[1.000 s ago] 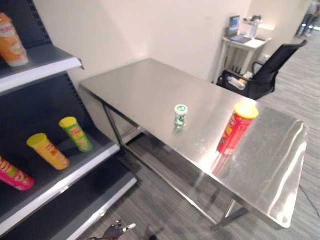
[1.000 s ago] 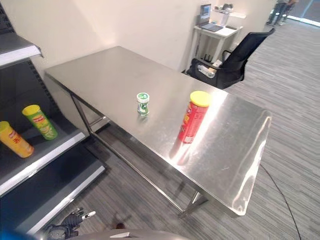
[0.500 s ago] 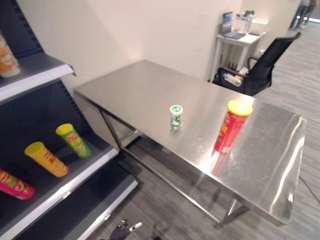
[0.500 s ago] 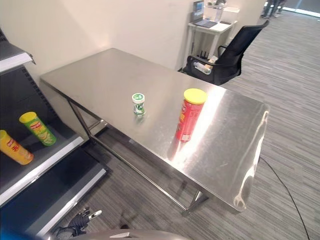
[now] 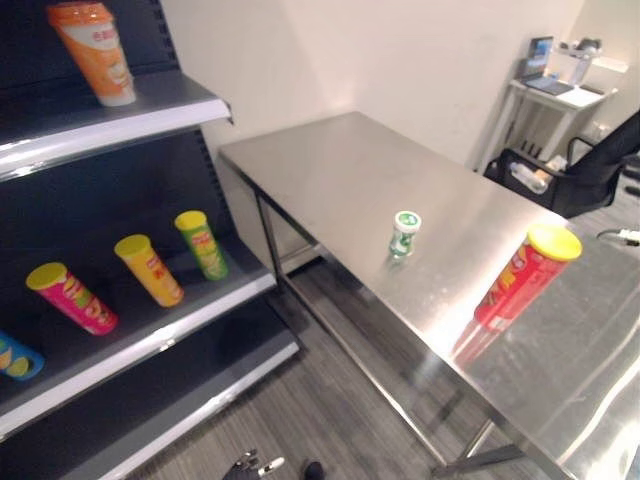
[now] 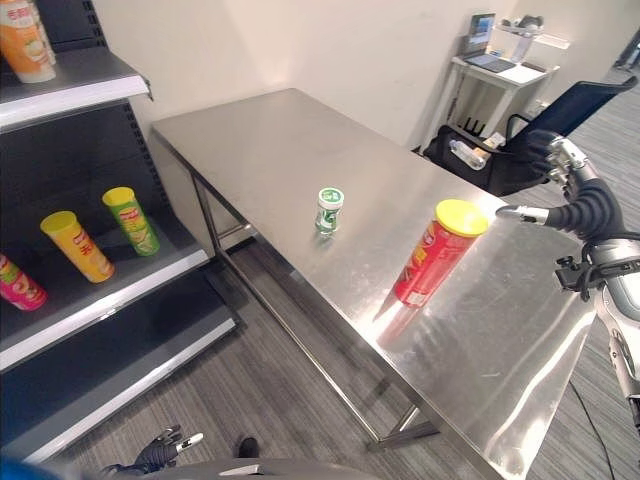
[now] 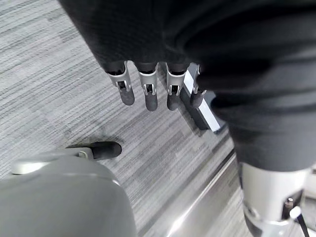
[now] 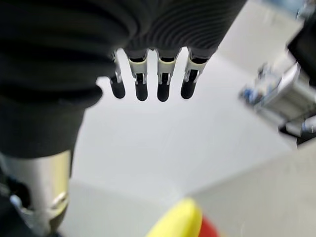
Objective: Put the goods on the table back onto the shelves and tidy them up.
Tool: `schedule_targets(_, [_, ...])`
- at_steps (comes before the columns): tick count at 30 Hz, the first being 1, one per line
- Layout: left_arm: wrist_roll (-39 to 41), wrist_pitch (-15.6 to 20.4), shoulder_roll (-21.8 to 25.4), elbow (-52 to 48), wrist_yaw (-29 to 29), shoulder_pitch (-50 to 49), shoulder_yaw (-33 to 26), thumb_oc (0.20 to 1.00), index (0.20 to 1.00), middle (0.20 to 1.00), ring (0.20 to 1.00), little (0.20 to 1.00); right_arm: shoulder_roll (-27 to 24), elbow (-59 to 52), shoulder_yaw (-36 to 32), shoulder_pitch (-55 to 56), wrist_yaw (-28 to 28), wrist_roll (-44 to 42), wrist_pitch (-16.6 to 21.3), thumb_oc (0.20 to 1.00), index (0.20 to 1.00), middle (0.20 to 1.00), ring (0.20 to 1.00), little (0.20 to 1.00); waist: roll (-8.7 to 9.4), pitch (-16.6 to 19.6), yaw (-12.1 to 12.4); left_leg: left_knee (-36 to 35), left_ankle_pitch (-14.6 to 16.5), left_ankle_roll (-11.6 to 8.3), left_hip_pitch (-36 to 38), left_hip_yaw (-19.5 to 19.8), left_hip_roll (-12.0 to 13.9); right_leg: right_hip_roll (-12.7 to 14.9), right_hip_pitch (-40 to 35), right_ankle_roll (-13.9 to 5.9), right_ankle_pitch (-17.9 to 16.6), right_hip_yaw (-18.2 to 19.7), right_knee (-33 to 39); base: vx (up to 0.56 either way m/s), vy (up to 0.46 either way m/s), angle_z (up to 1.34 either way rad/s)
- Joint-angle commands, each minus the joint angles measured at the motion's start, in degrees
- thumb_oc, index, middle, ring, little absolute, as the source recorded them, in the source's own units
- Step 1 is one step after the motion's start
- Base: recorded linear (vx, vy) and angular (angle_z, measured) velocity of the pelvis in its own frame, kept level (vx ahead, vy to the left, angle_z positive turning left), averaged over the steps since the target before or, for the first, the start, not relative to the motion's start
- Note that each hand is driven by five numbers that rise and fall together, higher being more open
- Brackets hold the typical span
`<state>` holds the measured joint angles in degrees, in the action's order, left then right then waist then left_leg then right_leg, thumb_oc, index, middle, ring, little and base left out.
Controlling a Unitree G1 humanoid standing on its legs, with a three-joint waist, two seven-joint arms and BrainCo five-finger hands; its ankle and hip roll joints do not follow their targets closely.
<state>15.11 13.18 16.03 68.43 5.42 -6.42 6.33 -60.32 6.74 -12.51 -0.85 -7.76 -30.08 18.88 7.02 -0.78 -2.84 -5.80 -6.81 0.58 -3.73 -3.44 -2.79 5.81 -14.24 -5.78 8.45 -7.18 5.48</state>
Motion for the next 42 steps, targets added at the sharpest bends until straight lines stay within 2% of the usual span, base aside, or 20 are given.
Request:
schedule_targets(1, [0.5,1.17,0.62,2.1,0.77,3.33,0.25,1.0,1.0,1.0,1.0,1.0,-2.8,-2.26,-3.97,-1.3,-1.36,-5.69,1.54,1.0,1.0,1.0,1.0,1.0,-1.36,0.84,2.25,0.8,7.34,-4.96,5.83,-1.78,4.7,0.23,6.82,-1.91,-8.16,-1.89,-0.52,0.01,-0.01,0.08])
schedule_targets(5, [0.1,1.11,0.37,2.27,1.6,2.47,-0.29,1.0,1.0,1.0,1.0,1.0,-5.99,-5.9,-0.93,1.36,-7.26,-6.9,-0.65,1.0,1.0,1.0,1.0,1.0,-1.13,0.98,2.54,0.8,7.2,-5.14,5.85,-1.57,4.76,0.27,6.61,-1.83,-8.14,-2.68,-0.52,0.0,-0.007,0.02])
schedule_targets(11, [0.44,1.3,0.21,1.28,2.35,2.16,0.04,1.0,1.0,1.0,1.0,1.0,-10.06,-5.11,6.04,0.89,-11.29,-5.47,-2.43,1.0,1.0,1.0,1.0,1.0,-0.9,0.81,2.73,0.8,7.02,-5.23,5.86,-1.56,5.02,0.22,6.76,-1.81,-8.36,-3.09,-0.58,0.0,0.0,0.0])
schedule_targets(16, [0.54,1.17,-0.01,0.98,2.41,1.99,0.12,1.0,1.0,1.0,1.0,1.0,-12.27,-3.13,9.5,-0.99,-9.86,1.59,-2.58,1.0,1.0,1.0,1.0,1.0,-0.85,0.68,2.76,0.8,7.08,-5.25,5.93,-1.68,5.09,0.26,6.76,-1.83,-8.37,-3.01,-0.6,0.0,0.0,0.0])
schedule_targets(25, [0.53,1.08,0.08,1.21,1.96,2.45,-0.19,1.0,1.0,1.0,1.0,1.0,-13.36,-1.03,10.36,-3.65,-6.64,7.94,-2.25,1.0,1.0,1.0,1.0,1.0,-0.8,0.61,2.85,0.8,7.09,-5.19,5.86,-1.56,5.17,0.32,6.77,-1.8,-8.2,-3.14,-0.71,0.0,0.0,0.0])
schedule_targets(37, [0.83,1.16,0.23,0.66,2.04,1.95,0.45,1.0,1.0,1.0,1.0,1.0,-11.86,-0.48,16.35,-8.53,-7.7,6.35,-2.66,1.0,1.0,1.0,1.0,1.0,-0.38,0.47,3.65,0.8,7.15,-5.08,5.93,-1.34,5.19,0.23,6.74,-1.66,-8.11,-3.32,-0.66,0.0,0.0,0.0])
schedule_targets(42, [0.79,1.1,0.32,0.71,2.25,1.79,0.73,1.0,1.0,1.0,1.0,1.0,-11.88,0.86,21.79,-11.43,-9.3,6.01,-3.58,1.0,1.0,1.0,1.0,1.0,-0.19,0.34,4.08,0.8,7.13,-5.17,6.04,-1.24,5.27,0.16,6.58,-1.55,-7.96,-3.44,-0.66,0.0,0.0,0.0])
